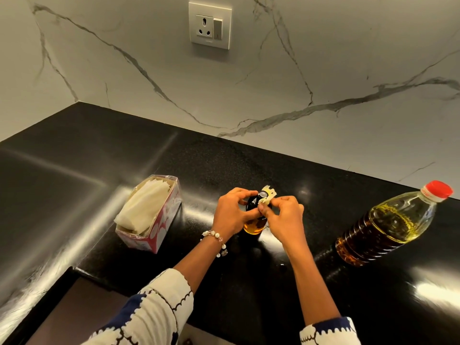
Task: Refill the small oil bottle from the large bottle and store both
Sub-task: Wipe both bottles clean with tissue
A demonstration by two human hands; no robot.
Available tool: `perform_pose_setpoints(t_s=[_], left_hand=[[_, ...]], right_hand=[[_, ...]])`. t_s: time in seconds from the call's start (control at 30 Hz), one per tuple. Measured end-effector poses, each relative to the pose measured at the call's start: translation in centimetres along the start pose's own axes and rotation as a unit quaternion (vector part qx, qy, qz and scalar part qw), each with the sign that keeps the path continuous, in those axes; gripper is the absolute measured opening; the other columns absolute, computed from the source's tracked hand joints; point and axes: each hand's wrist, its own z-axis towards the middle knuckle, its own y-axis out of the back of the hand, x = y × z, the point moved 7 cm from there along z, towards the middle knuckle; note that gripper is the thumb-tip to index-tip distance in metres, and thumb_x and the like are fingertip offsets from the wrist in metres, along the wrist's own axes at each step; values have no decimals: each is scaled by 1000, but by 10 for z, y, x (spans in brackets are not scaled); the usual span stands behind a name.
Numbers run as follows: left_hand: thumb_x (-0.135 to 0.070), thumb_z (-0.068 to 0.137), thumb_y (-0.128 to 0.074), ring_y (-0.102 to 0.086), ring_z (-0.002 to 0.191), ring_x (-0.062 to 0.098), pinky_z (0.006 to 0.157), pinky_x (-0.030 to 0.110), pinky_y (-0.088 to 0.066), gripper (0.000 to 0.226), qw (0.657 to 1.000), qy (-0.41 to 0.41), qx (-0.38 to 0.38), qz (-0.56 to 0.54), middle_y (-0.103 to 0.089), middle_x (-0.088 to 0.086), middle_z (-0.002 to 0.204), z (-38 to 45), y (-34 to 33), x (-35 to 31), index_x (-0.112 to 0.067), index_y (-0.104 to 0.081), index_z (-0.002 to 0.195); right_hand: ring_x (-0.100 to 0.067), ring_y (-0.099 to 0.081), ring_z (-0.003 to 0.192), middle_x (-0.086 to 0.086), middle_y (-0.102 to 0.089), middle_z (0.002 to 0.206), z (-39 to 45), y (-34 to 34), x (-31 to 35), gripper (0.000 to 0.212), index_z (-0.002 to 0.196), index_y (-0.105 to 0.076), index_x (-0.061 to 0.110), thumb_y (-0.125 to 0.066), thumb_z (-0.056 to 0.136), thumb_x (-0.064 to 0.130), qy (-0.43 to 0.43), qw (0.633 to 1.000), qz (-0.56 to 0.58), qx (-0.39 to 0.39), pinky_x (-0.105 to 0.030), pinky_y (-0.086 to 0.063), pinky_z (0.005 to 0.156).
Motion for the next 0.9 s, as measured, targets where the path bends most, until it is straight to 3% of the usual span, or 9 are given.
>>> perform_pose_setpoints(t_s=[0.07,0.13,0.27,0.37,0.47,0.57,0.7,0.8,0.9], left_hand=[[-35,72,-81,-59,90,5,77,27,-56,45,1000,0,-1,4,-62,-12,106,0,0,0,-26,-68,114],[-38,70,-81,-59,91,5,78,30,-56,47,1000,6,4,3,-62,-13,105,0,0,2,-27,-68,114],[-38,70,-81,-59,93,4,79,34,-57,48,1000,12,7,7,-62,-14,105,0,-1,3,-28,-67,114],[-38,69,-82,-59,93,4,80,36,-57,48,1000,12,6,7,-63,-13,106,0,-1,4,-29,-67,114],[-37,68,-83,-59,93,4,80,36,-56,47,1000,13,3,0,-63,-13,105,1,-1,5,-30,-68,112],[-34,68,-83,-59,93,4,82,34,-55,48,1000,20,-2,-6,-64,-11,105,0,-2,5,-25,-67,112],[-32,69,-83,-59,93,3,83,34,-54,45,1000,24,-4,-15,-63,-11,105,-1,-3,6,-23,-67,110],[-33,68,-83,-59,92,4,83,37,-54,43,999,27,-4,-16,-63,-12,103,-1,-4,8,-24,-68,107],[-37,66,-83,-60,93,5,83,42,-54,40,999,29,0,-19,-64,-14,100,0,-5,10,-25,-68,101]], right_hand=[[-23,-38,111,-8,-55,110,4,2,3,20,86,-71,18,-63,87,36,-7,998,-50,45,-31,-31,80],[-27,-38,114,-8,-55,114,8,5,2,16,92,-71,23,-63,87,37,-17,995,-42,85,-34,-33,82],[-24,-51,117,-4,-61,120,11,13,5,35,114,-68,24,-74,80,19,-48,988,109,95,-46,-46,98],[-16,-64,100,0,-70,99,7,13,12,39,116,-65,16,-71,80,2,-48,981,165,89,-31,-53,85],[-16,-65,95,-2,-70,94,8,13,22,38,115,-66,14,-70,80,0,-14,991,106,81,-29,-54,82],[-17,-63,97,-6,-68,102,17,13,35,39,117,-65,13,-70,81,2,5,991,16,136,-23,-50,76],[-21,-59,104,-7,-63,115,27,15,53,41,119,-64,15,-70,80,3,62,966,-119,219,-24,-49,79],[-22,-55,111,-6,-57,123,30,11,63,40,118,-64,15,-69,80,2,121,943,-197,241,-25,-47,84],[-20,-53,110,-3,-54,122,29,5,67,35,111,-67,18,-68,81,0,172,923,-227,257,-22,-45,79]])
